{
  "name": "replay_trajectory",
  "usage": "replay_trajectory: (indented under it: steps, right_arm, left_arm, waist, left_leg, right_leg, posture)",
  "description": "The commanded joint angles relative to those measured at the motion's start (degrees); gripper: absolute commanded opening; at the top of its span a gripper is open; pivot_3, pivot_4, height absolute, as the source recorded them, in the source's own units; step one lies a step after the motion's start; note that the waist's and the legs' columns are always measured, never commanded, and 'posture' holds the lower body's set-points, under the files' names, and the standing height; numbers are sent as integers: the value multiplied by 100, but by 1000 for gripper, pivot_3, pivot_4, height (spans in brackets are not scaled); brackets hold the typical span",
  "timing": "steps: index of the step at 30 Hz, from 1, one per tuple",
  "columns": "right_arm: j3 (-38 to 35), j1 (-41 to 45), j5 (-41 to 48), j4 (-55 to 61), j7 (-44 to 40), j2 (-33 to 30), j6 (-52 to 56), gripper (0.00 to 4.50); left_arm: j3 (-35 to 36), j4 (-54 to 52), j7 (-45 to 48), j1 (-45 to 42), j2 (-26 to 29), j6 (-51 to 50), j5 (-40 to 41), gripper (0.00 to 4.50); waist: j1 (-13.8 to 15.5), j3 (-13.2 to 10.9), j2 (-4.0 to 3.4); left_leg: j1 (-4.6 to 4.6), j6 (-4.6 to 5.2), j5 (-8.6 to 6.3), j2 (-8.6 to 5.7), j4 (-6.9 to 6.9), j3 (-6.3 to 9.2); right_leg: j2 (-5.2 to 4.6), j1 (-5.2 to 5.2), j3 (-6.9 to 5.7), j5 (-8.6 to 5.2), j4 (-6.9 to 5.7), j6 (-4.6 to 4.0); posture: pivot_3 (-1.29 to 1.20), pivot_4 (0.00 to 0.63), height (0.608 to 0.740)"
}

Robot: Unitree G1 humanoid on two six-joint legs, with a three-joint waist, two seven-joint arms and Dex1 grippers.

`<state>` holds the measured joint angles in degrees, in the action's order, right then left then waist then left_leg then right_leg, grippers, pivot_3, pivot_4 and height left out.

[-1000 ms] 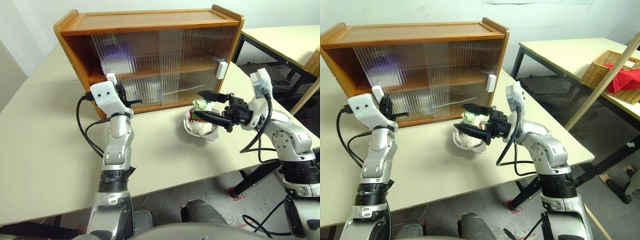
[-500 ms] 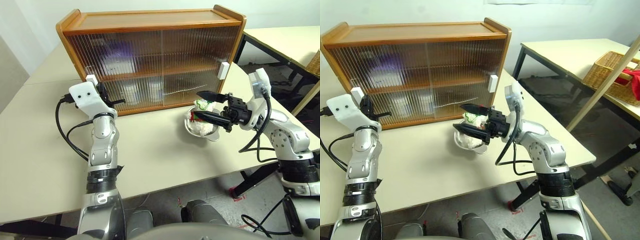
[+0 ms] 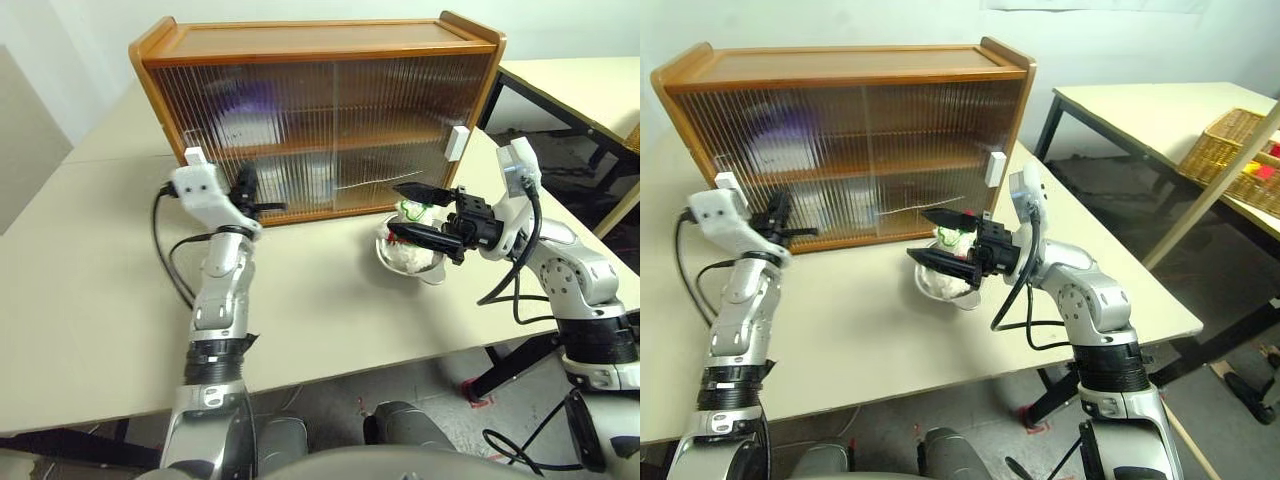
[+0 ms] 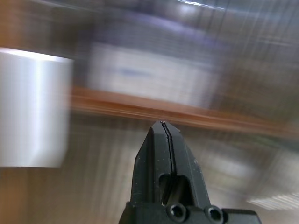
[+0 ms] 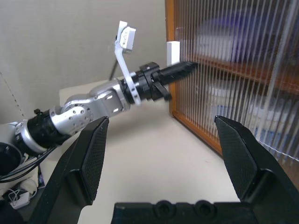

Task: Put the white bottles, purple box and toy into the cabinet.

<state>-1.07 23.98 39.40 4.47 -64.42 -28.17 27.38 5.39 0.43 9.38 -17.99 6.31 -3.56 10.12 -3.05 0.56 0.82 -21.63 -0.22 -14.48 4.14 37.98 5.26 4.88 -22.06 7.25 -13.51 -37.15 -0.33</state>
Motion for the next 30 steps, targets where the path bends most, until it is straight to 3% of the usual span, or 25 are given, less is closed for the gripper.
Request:
replay_trajectory:
  steps: [1, 10, 21, 27, 30]
  right_arm:
    - [15, 62, -74, 6, 0, -12, -45, 4500]
    - [46, 133, -101, -86, -17, 24, -67, 4500]
    - [13, 177, -165, -203, -57, 24, -86, 4500]
    - [-51, 177, -228, -338, -80, -13, -190, 4500]
    - [-112, 181, -335, -466, -15, -38, -326, 4500]
  left_arm:
    - [-298, -281, 1197, 88, 178, -127, 695, 1265]
    - [-43, -557, 3245, 210, 1194, -641, 2027, 4467]
    - [750, -1099, 4422, 1037, 2602, -1608, 3188, 4467]
    - [947, -1449, 4813, 1471, 2945, -2177, 3802, 4467]
    - [990, -1426, 4838, 1478, 2959, -2132, 3741, 4467]
  waist:
    - [3, 0, 0]
    - [-9, 2, -3]
    - [5, 5, -9]
    - [7, 4, -12]
    - [8, 4, -14]
  left_leg:
    - [0, -3, -2, 0, 0, 0]
    - [-5, -1, -1, 1, -9, 2]
    - [-19, -6, -4, 3, -18, 11]
    - [-22, -12, -7, 6, -33, 12]
    - [-21, -18, -11, 7, -32, 13]
  right_leg:
    - [0, -1, 0, 0, 0, 0]
    - [0, -2, -2, -1, -7, -5]
    - [0, -41, -1, -4, -8, -28]
    - [0, -57, -1, -13, -13, -48]
    - [0, -58, 0, -15, -15, -52]
  posture:
    - [-87, 0, 740]
    - [-75, 0, 740]
    - [-62, 0, 740]
    - [-62, 0, 740]
    - [-64, 0, 740]
